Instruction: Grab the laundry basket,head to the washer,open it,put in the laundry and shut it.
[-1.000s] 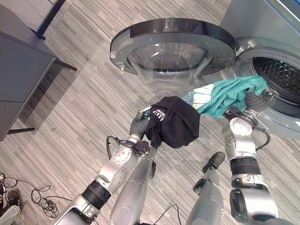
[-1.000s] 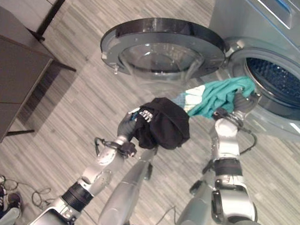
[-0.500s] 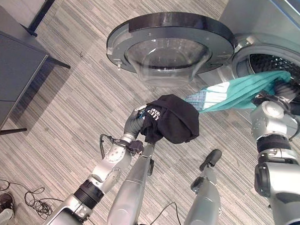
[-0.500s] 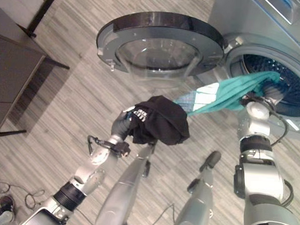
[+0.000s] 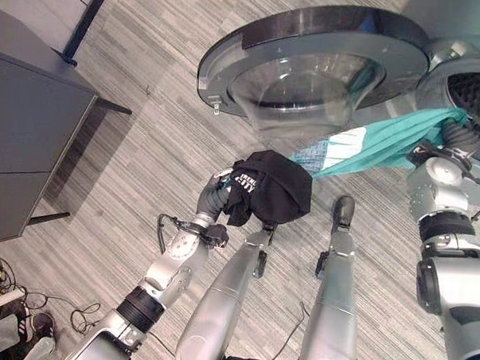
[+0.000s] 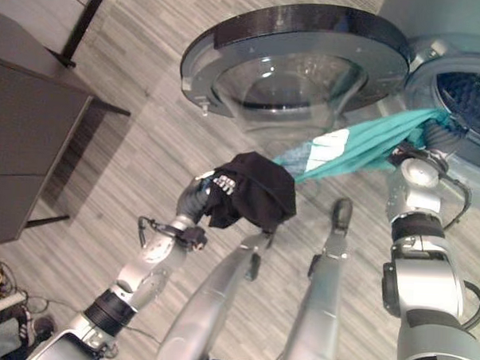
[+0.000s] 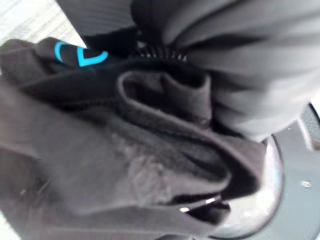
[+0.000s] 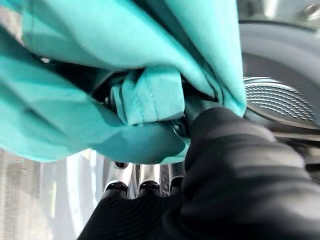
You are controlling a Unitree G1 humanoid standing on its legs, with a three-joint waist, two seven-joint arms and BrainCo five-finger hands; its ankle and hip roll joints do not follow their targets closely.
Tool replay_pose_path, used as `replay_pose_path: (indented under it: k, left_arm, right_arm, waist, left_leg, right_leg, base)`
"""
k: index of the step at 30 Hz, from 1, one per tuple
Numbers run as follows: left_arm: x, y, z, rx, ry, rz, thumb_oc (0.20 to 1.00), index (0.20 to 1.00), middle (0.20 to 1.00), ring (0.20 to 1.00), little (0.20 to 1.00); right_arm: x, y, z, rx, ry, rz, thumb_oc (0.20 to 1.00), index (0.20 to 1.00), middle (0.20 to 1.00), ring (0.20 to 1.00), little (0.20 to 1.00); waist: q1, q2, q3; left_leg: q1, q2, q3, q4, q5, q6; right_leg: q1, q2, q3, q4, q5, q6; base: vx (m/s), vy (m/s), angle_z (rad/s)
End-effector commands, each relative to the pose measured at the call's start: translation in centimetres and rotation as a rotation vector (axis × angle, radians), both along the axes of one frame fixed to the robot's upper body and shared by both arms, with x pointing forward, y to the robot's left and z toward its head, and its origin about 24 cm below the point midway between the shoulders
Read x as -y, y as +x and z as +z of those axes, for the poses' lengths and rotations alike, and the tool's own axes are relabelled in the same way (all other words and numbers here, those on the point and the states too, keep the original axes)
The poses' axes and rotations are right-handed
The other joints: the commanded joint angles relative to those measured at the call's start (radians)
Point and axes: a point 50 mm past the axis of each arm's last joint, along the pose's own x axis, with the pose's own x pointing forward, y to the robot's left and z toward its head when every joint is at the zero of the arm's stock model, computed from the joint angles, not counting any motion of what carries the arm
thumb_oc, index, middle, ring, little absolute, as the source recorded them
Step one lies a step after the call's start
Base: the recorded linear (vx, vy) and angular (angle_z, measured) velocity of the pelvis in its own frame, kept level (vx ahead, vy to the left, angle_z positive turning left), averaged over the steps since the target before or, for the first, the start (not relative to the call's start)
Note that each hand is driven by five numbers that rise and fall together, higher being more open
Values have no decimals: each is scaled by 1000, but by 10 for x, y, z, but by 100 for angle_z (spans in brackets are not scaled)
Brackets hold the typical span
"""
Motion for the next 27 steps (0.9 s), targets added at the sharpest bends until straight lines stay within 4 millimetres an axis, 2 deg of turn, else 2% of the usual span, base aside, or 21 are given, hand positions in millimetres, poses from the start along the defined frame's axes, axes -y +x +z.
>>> replay_pose_path:
  k: [1, 3, 7, 8, 10, 12, 13, 15, 22, 27]
  left_arm:
    - [3, -14, 17, 109, -79, -57, 200, 200, 200, 200, 200]
    - [0, -14, 14, 92, -104, -26, 200, 200, 200, 200, 200]
    - [-1, -13, 12, 77, -113, -3, 200, 200, 200, 200, 200]
    - [-1, -9, 16, 94, -108, 9, 200, 200, 200, 200, 200]
    - [2, -5, 23, 120, -108, 13, 200, 200, 200, 200, 200]
    - [5, -2, 34, 156, -115, 15, 200, 200, 200, 200, 200]
    - [5, -2, 34, 158, -115, 15, 200, 200, 200, 200, 200]
    - [12, 3, 49, 204, -132, 13, 200, 200, 200, 200, 200]
    - [33, 9, 81, 298, -159, -41, 200, 200, 200, 200, 200]
    - [62, 10, 117, 390, -213, -121, 200, 200, 200, 200, 200]
  right_arm:
    - [18, -12, 35, 117, -103, -37, 200, 200, 200, 200, 200]
    - [6, -10, 26, 119, -118, -15, 200, 200, 200, 200, 200]
    - [-4, -8, 24, 133, -129, 10, 200, 200, 200, 200, 200]
    - [-6, -8, 21, 133, -133, 12, 200, 200, 200, 200, 200]
    - [-10, -7, 24, 143, -141, 15, 200, 200, 200, 200, 200]
    - [-10, -7, 26, 150, -147, 12, 200, 200, 200, 200, 200]
    - [-10, -7, 27, 152, -147, 12, 200, 200, 200, 200, 200]
    - [-16, -3, 31, 150, -170, 23, 200, 200, 200, 200, 200]
    - [-26, 6, 35, 138, -160, 57, 200, 200, 200, 200, 200]
    - [-52, 21, 41, 108, -182, 140, 200, 200, 200, 200, 200]
  waist:
    - [-25, -18, 8]
    - [-27, -35, 7]
    - [-28, -42, 7]
    - [-30, -43, 7]
    - [-39, -51, 7]
    - [-47, -60, 7]
    - [-51, -62, 7]
    - [-54, -71, 7]
    - [-78, -86, 7]
    - [-99, -96, 7]
  left_leg:
    - [127, 2, -83, -8, -197, -42]
    - [131, 20, -88, 14, -200, -52]
    - [145, 60, -103, 5, -194, -67]
    - [165, 94, -109, -22, -193, -83]
    - [181, 123, -113, -58, -177, -97]
    - [200, 148, -114, -95, -162, -110]
    - [195, 143, -115, -99, -152, -111]
    - [222, 178, -116, -149, -137, -126]
    - [243, 220, -100, -240, -86, -144]
    - [247, 252, -92, -298, -56, -158]
  right_leg:
    - [16, -67, -13, -22, 48, -17]
    - [59, -78, -44, -9, 74, -13]
    - [78, -64, -94, 13, 57, -26]
    - [91, -41, -112, 23, 35, -37]
    - [103, -28, -129, 21, 23, -46]
    - [115, -14, -146, 16, 13, -53]
    - [112, -19, -146, 13, 20, -54]
    - [121, 4, -159, 16, 0, -61]
    - [115, 19, -178, 11, -10, -70]
    - [88, 40, -183, 21, -21, -75]
  base:
    - [64, -193, 81]
    - [64, -231, 74]
    - [60, -200, 28]
    - [51, -191, -9]
    - [63, -217, -5]
    - [33, -147, -9]
    - [8, -135, -6]
    - [23, -150, -9]
    - [11, -87, -4]
    - [23, -96, 3]
